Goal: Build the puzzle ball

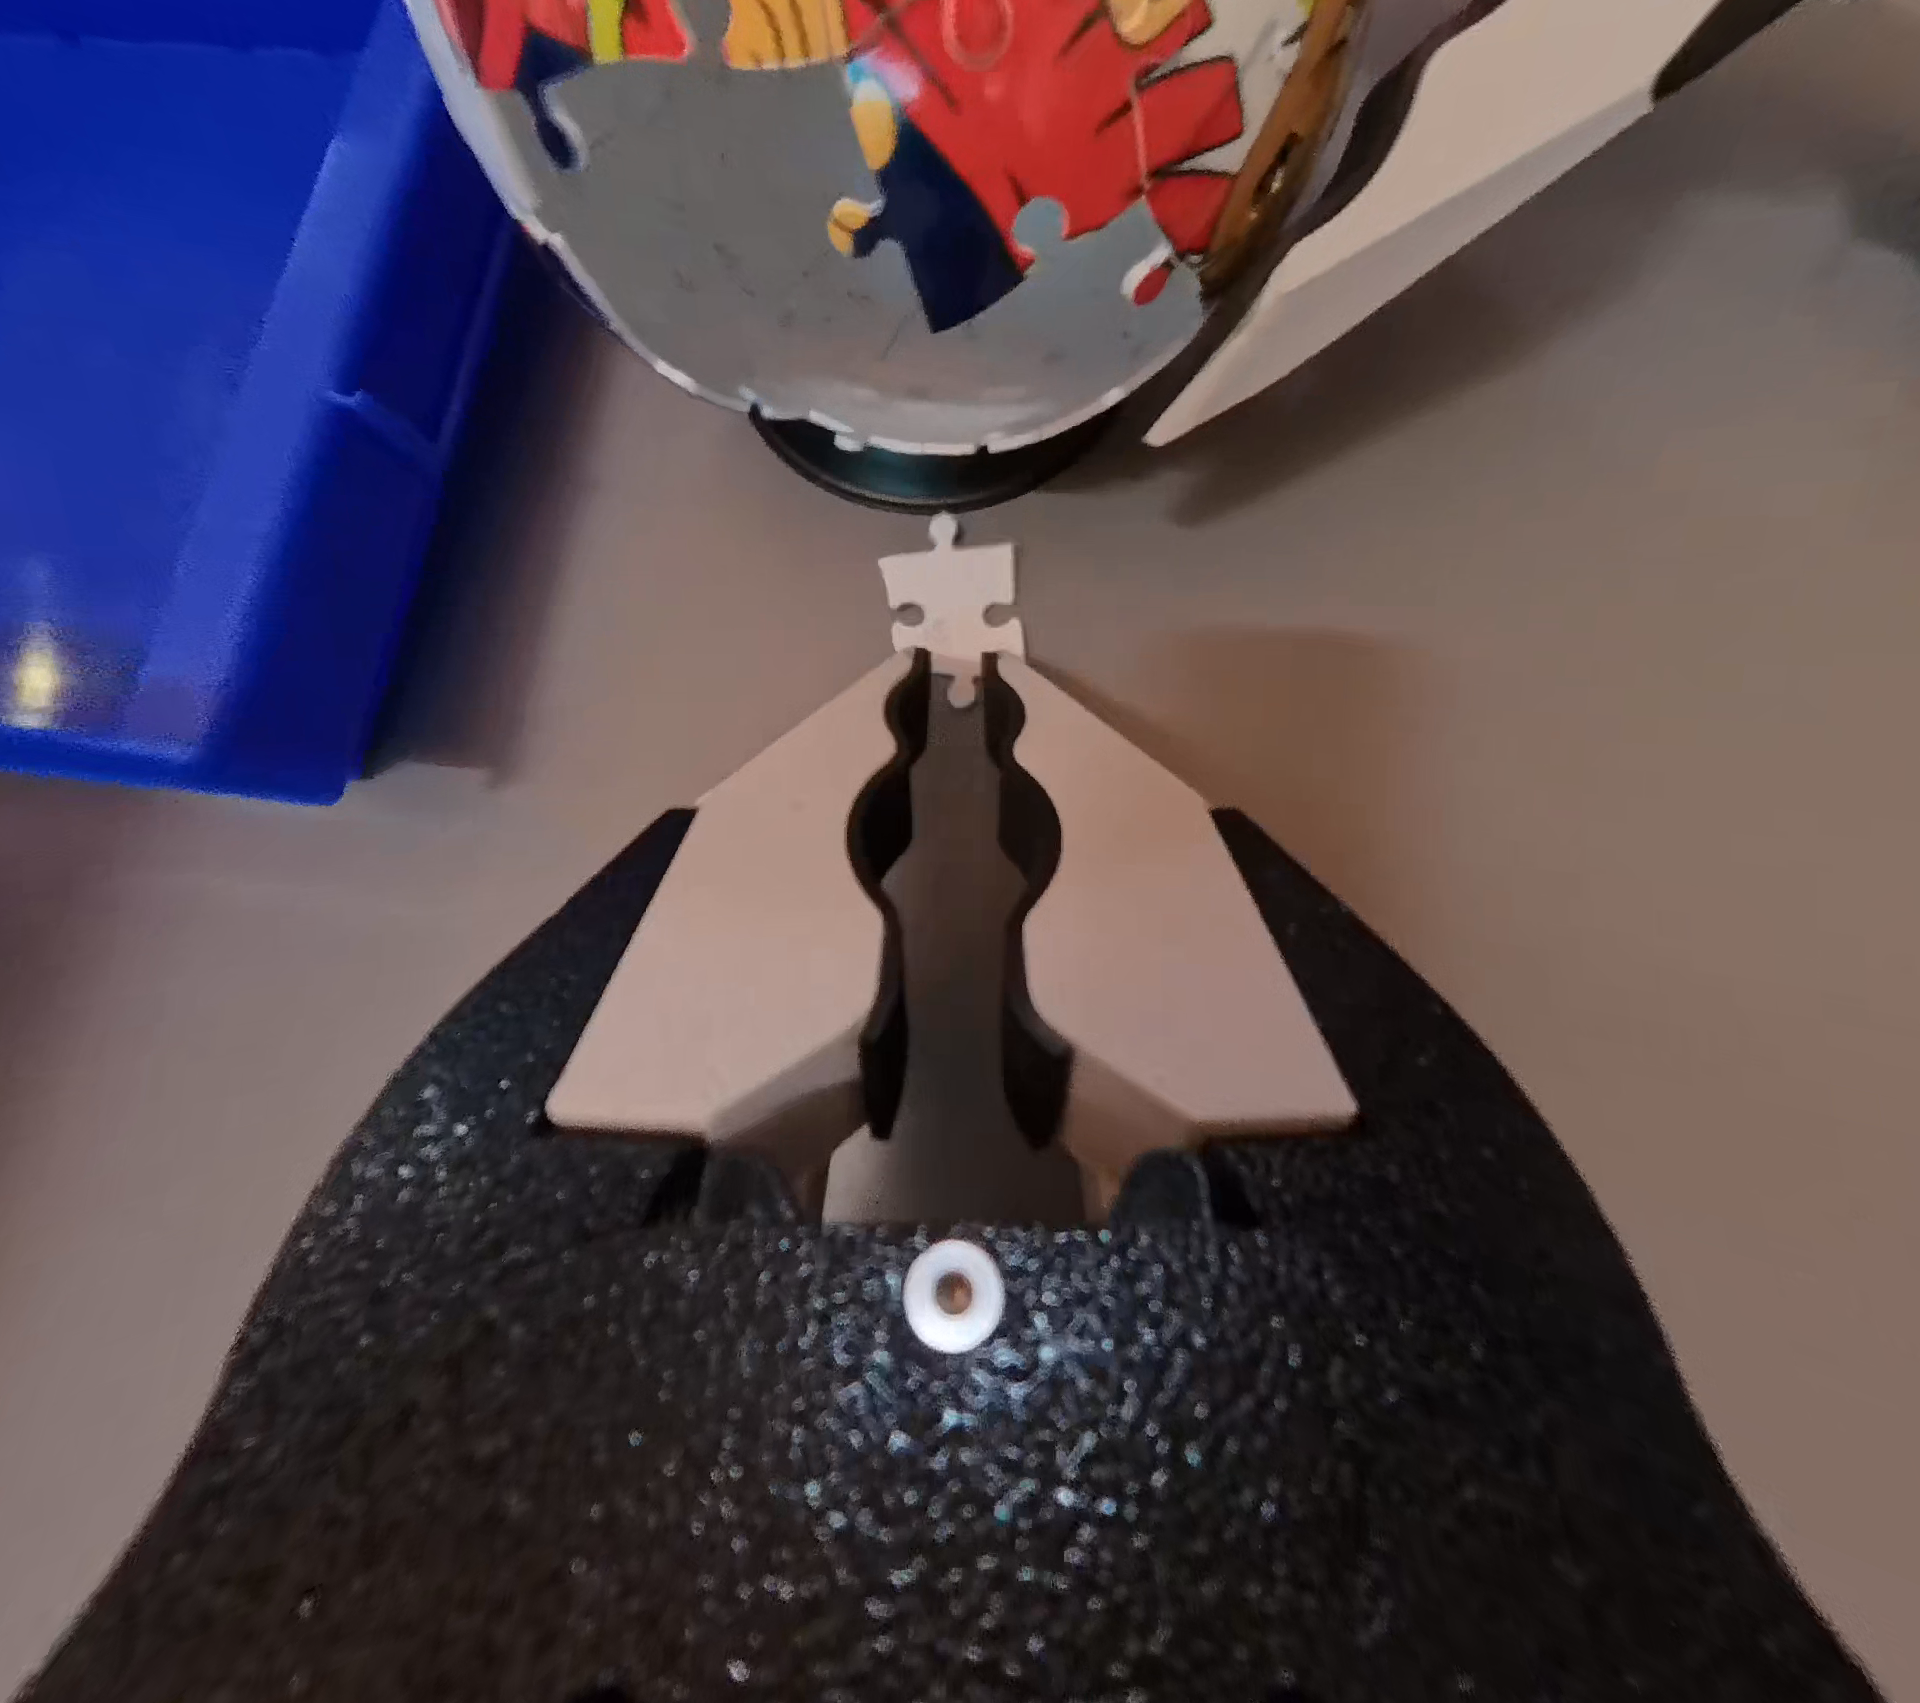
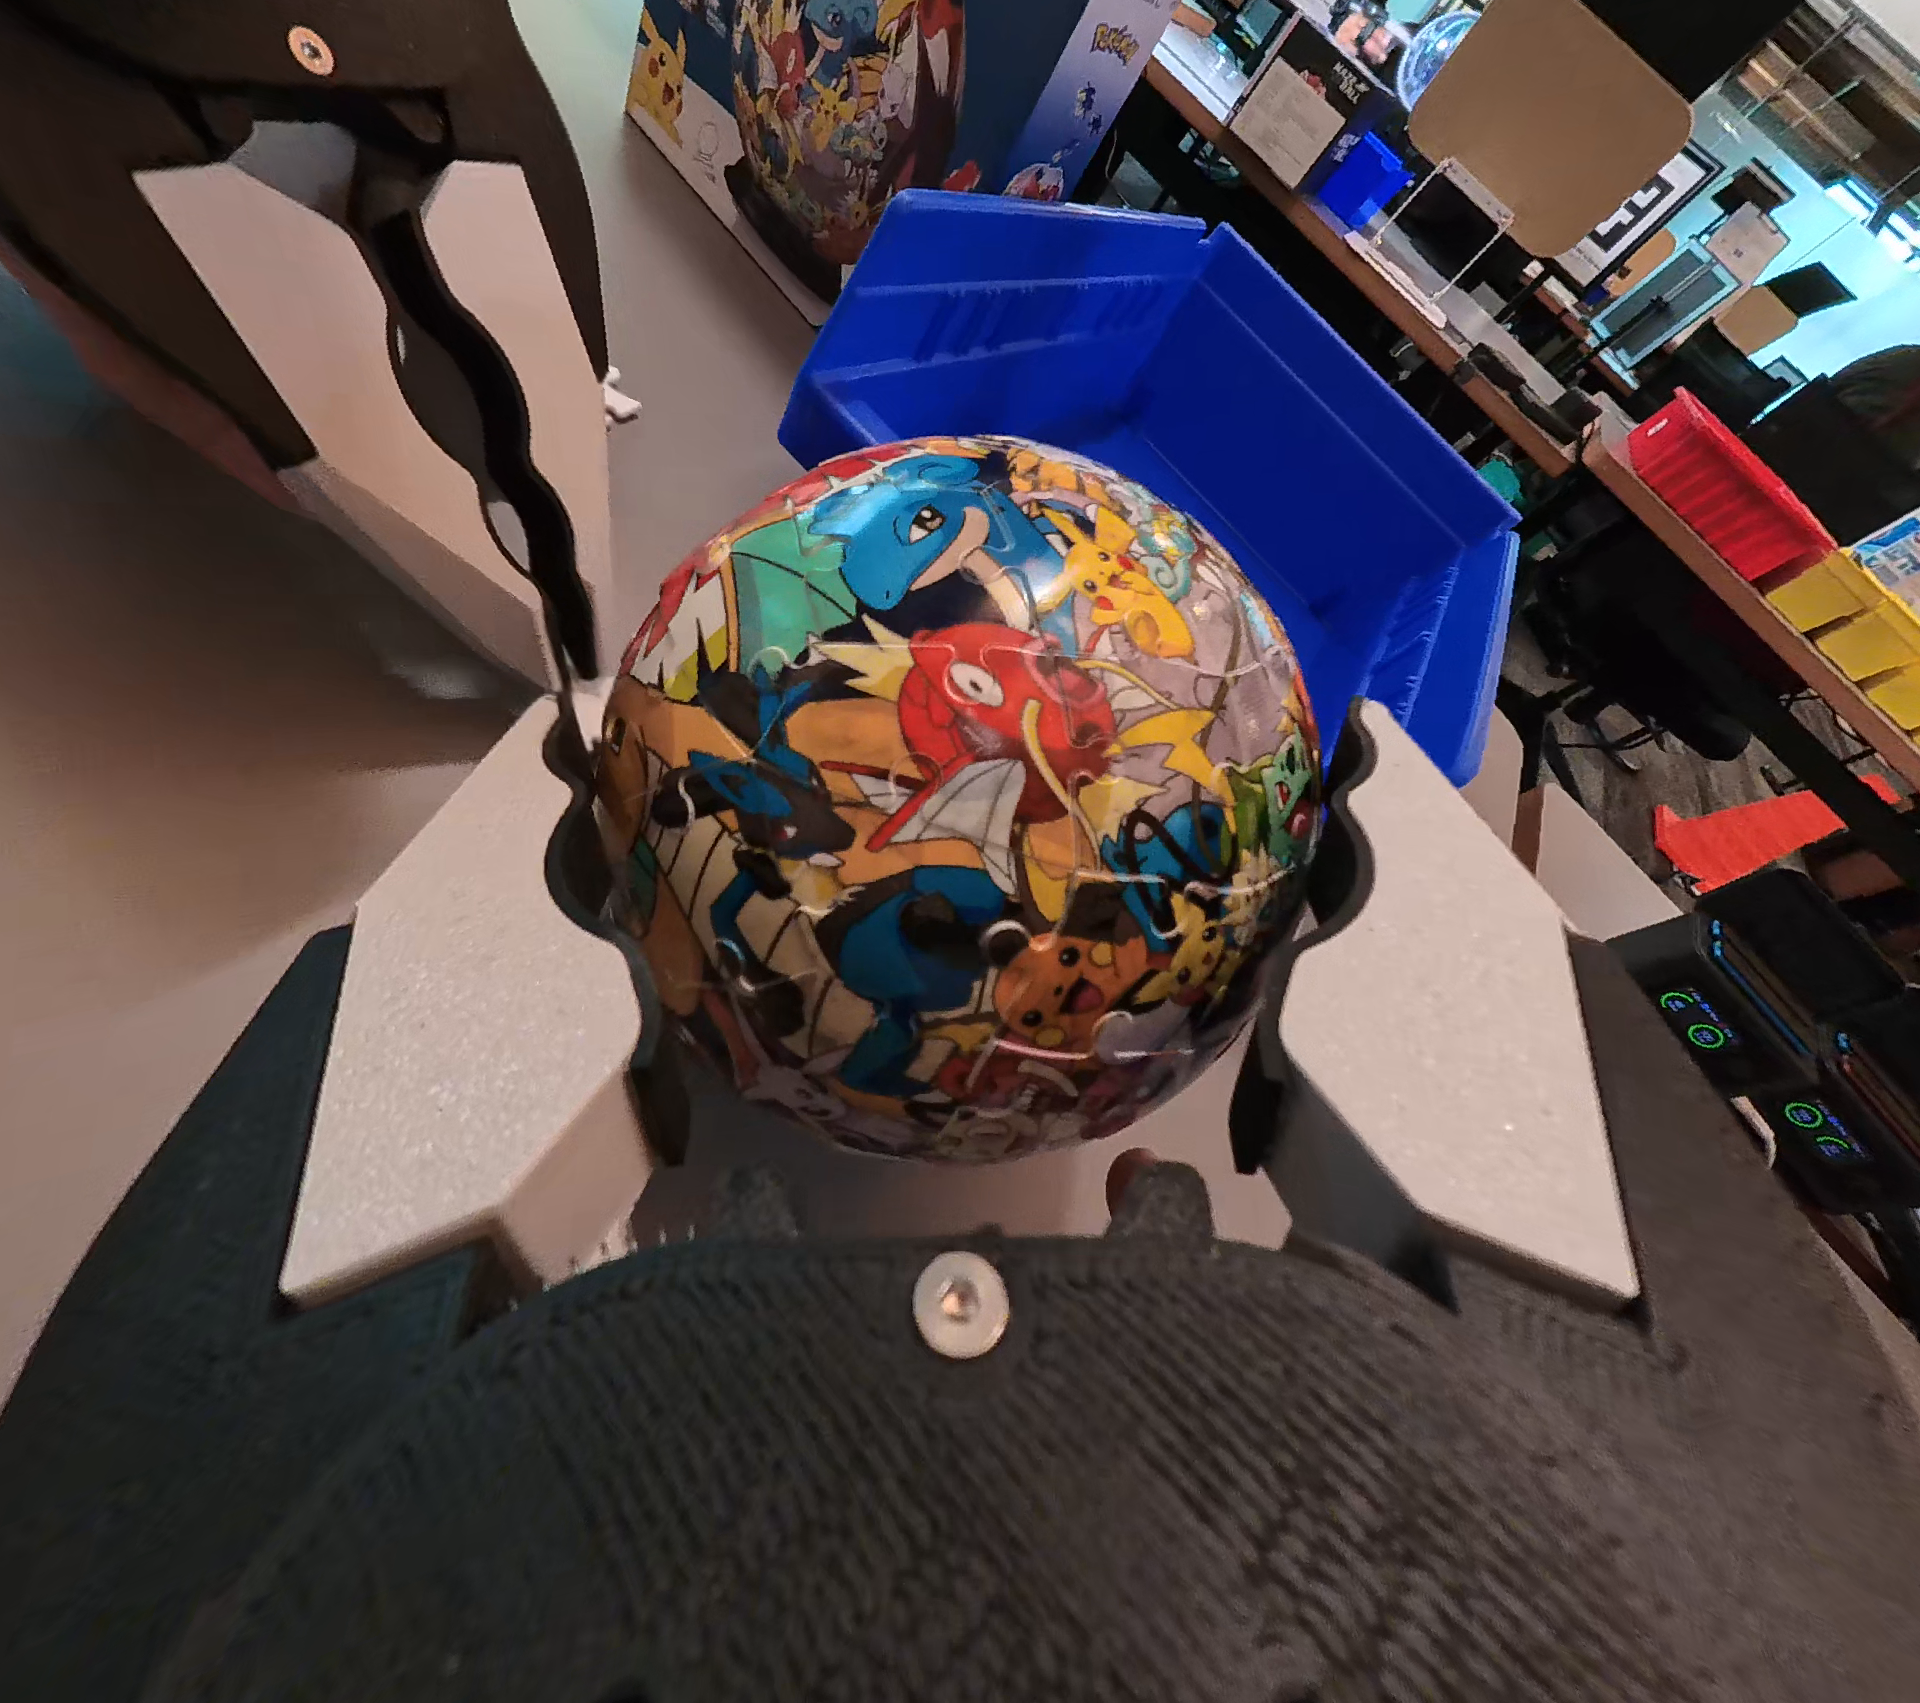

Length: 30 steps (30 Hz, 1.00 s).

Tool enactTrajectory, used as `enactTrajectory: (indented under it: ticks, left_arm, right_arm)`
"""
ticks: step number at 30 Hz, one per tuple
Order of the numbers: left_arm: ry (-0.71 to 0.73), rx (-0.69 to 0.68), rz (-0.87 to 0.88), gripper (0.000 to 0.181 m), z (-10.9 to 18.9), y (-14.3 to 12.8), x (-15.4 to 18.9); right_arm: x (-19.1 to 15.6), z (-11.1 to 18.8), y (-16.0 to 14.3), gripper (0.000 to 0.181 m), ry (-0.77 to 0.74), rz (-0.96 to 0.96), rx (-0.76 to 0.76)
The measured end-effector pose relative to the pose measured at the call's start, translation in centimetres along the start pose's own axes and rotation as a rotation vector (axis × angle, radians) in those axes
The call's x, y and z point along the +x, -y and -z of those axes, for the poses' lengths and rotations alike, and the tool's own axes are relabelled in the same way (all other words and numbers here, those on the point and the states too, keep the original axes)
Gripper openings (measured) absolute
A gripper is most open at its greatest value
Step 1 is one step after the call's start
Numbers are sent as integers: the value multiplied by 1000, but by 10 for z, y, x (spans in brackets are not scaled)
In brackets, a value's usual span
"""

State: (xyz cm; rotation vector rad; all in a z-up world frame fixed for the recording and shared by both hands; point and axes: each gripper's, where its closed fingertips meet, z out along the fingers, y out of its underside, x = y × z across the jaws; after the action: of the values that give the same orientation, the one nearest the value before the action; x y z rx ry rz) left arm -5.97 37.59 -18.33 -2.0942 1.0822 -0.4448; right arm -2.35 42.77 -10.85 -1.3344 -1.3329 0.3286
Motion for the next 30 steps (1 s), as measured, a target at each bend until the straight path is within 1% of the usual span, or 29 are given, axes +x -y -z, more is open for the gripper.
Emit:
enactTrajectory:
  ticks: [3,4,6,8,9,11,13,14,20,24,26,28,30]
  left_arm:
    - [22,-29,-21,12,0,-9,-4]
    - [25,-45,-29,19,0,-13,-4]
    - [60,-31,-26,44,1,-11,-8]
    - [69,-28,-9,51,-2,-9,-9]
    - [44,-27,15,54,-4,-7,-6]
    - [-15,-37,40,51,-9,-6,3]
    - [-14,-33,24,26,-11,-4,3]
    - [-14,-31,30,23,-11,-3,3]
    - [30,9,58,22,-9,-4,0]
    - [91,97,98,22,3,7,-8]
    - [135,139,83,22,9,12,-11]
    - [181,151,64,22,10,14,-16]
    - [187,147,79,23,8,14,-18]
  right_arm:
    - [0,0,0,137,-4,2,7]
    - [0,0,0,137,-6,5,7]
    - [0,0,0,136,-11,14,4]
    - [0,1,0,136,-13,22,0]
    - [0,1,-1,136,-14,25,0]
    - [0,1,0,136,-15,26,3]
    - [0,1,0,136,-16,26,7]
    - [0,1,0,136,-16,26,9]
    - [0,1,0,136,-19,28,15]
    - [0,1,0,135,-24,41,10]
    - [0,1,0,135,-30,48,6]
    - [-1,0,0,135,-33,55,1]
    - [-1,0,0,135,-38,65,-4]
